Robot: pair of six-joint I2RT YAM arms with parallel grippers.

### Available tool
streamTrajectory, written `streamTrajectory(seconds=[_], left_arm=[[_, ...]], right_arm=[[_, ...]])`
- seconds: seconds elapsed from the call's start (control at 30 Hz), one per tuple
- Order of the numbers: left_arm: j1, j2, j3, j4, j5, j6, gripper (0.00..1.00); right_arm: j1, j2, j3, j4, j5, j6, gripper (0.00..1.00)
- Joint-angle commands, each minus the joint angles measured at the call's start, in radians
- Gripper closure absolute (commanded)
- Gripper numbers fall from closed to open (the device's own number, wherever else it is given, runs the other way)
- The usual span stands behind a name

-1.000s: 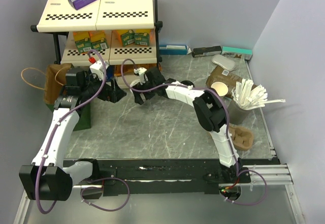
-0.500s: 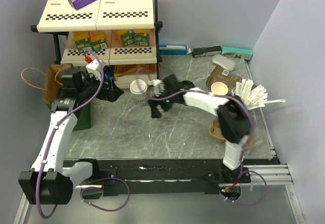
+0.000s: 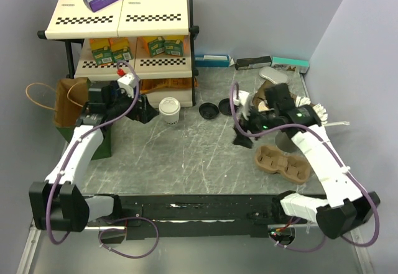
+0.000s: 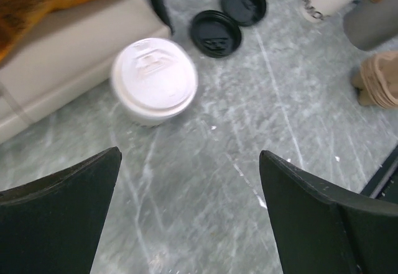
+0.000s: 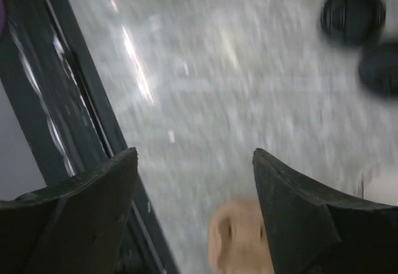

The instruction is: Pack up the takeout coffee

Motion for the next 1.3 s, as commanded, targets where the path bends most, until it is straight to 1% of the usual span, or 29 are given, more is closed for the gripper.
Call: streamTrajectory(seconds=[0.0,0.07,0.13,0.17,0.23,0.27,0.33,0.43,0.57,0.73,0.9,1.03,1.27], left_arm=[[-0.067,0.058,0.084,0.070,0.054,0.033,0.01],[-0.097,0.078,0.104,0.079,0.057,0.036,0.01],[-0.123,0.107,0.113,0.090,0.065,0.030,0.01],[-0.130,0.117,0.124,0.093,0.069,0.029,0.01],[-0.150,0.140,0.132,0.093,0.078,0.030,0.01],[-0.158,0.147,0.140,0.092,0.078,0.032,0.01],[-0.176,0.161,0.146,0.085,0.083,0.036,0.01],[-0.190,0.173,0.152,0.093,0.085,0.029,0.01],[-0.198,0.181,0.158,0.093,0.086,0.021,0.01],[-0.206,0.186,0.172,0.064,0.080,0.042,0.01],[-0.207,0.178,0.173,0.050,0.069,0.049,0.01],[-0.207,0.176,0.166,0.050,0.063,0.049,0.01],[-0.207,0.170,0.161,0.052,0.054,0.052,0.01]], right_arm=[[-0.153,-0.078,-0.088,-0.333,0.139,-0.248,0.24],[-0.214,-0.158,-0.169,-0.360,0.181,-0.292,0.28],[-0.259,-0.237,-0.264,-0.350,0.249,-0.366,0.31],[-0.309,-0.253,-0.287,-0.342,0.267,-0.393,0.36],[-0.366,-0.256,-0.327,-0.350,0.279,-0.458,0.39],[-0.397,-0.246,-0.332,-0.356,0.282,-0.478,0.44],[-0.458,-0.206,-0.331,-0.361,0.281,-0.518,0.48],[-0.510,-0.155,-0.326,-0.330,0.293,-0.558,0.48],[-0.527,-0.100,-0.350,-0.226,0.378,-0.584,0.47],[-0.555,0.004,-0.337,-0.147,0.414,-0.605,0.46],[-0.572,0.078,-0.309,-0.127,0.422,-0.644,0.44],[-0.572,0.096,-0.304,-0.146,0.409,-0.676,0.42],[-0.572,0.090,-0.340,-0.138,0.420,-0.690,0.41]])
